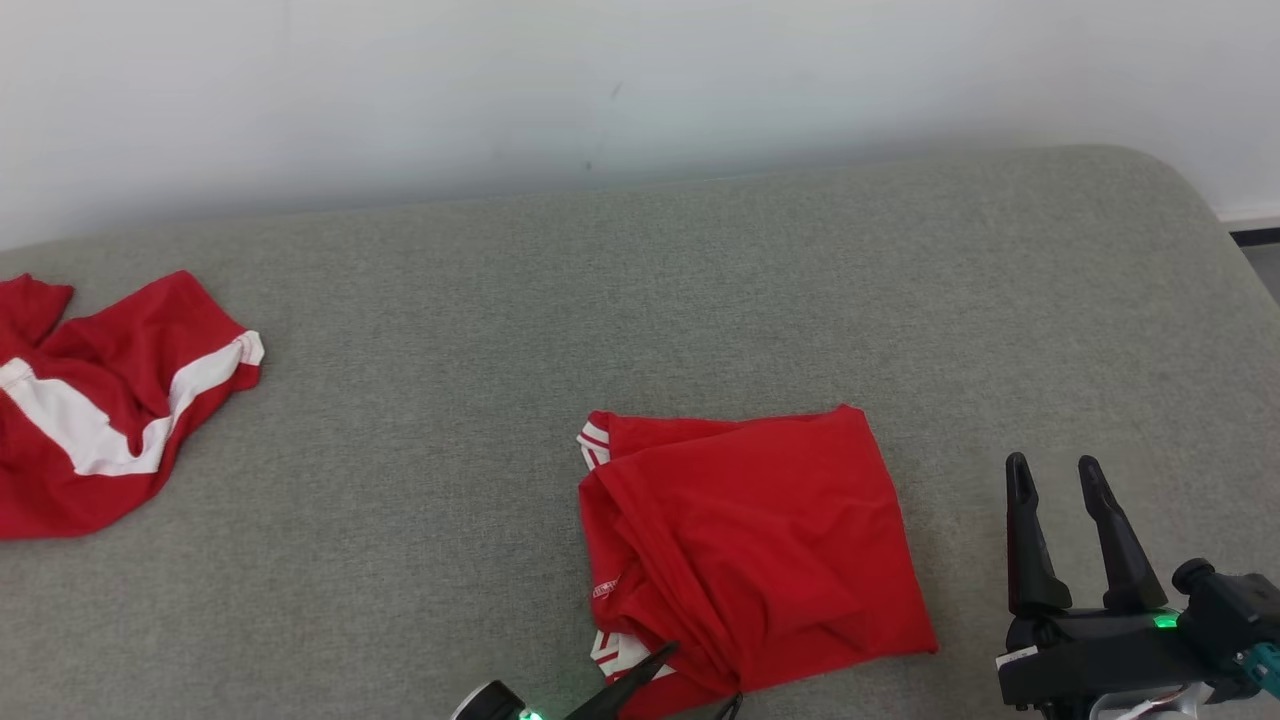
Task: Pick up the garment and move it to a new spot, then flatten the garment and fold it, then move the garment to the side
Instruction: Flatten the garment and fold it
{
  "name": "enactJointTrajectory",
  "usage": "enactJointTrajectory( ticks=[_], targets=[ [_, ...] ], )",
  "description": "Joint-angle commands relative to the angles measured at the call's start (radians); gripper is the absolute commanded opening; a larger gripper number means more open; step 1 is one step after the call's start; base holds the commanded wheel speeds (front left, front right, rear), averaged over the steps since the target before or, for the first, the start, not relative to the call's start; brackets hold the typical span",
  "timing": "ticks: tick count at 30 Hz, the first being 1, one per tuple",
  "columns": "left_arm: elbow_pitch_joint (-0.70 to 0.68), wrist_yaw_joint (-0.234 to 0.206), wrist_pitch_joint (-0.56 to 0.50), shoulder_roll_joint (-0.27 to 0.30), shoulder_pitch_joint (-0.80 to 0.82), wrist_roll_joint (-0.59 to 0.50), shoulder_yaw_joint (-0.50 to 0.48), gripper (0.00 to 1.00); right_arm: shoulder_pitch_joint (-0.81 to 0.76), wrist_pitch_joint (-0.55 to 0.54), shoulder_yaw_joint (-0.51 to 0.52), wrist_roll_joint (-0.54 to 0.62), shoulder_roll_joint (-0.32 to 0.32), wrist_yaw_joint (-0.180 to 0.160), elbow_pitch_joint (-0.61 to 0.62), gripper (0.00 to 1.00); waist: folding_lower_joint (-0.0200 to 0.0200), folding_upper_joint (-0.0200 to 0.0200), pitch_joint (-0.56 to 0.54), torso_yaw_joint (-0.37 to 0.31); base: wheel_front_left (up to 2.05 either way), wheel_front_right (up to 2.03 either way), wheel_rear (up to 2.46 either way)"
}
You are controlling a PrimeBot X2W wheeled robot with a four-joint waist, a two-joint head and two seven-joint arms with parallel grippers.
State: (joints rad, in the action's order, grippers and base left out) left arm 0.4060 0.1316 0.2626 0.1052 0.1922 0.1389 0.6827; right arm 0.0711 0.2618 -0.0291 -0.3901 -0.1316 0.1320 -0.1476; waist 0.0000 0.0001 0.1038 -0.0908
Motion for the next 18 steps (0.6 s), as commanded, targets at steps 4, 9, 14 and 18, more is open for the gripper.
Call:
enactJointTrajectory(
  ticks=[4, 9, 14, 18],
  targets=[
    [0.055, -0.003, 0.003, 0.007, 0.041, 0.022, 0.046, 1.0, 0.008, 0.004, 0.007, -0.003, 0.003, -0.003, 0.004, 1.0, 0.0, -0.0001, 0.028, -0.048, 0.0, 0.0, 0.0],
    [0.102, -0.003, 0.003, 0.006, 0.071, 0.036, 0.086, 1.0, 0.012, 0.004, 0.008, -0.002, 0.005, -0.003, 0.007, 1.0, 0.0, -0.0001, 0.037, -0.063, 0.0, 0.0, 0.0],
    [0.173, -0.003, 0.003, -0.011, 0.105, 0.044, 0.094, 1.0, 0.016, 0.004, 0.007, 0.005, 0.006, -0.003, 0.009, 1.0, 0.0, -0.0001, 0.037, -0.066, 0.0, 0.0, 0.0],
    [0.213, -0.003, 0.003, -0.026, 0.125, 0.053, 0.092, 0.0, 0.019, 0.004, 0.007, 0.011, 0.003, -0.003, 0.009, 1.0, 0.0, -0.0001, 0.036, -0.061, 0.0, 0.0, 0.0]
  ],
)
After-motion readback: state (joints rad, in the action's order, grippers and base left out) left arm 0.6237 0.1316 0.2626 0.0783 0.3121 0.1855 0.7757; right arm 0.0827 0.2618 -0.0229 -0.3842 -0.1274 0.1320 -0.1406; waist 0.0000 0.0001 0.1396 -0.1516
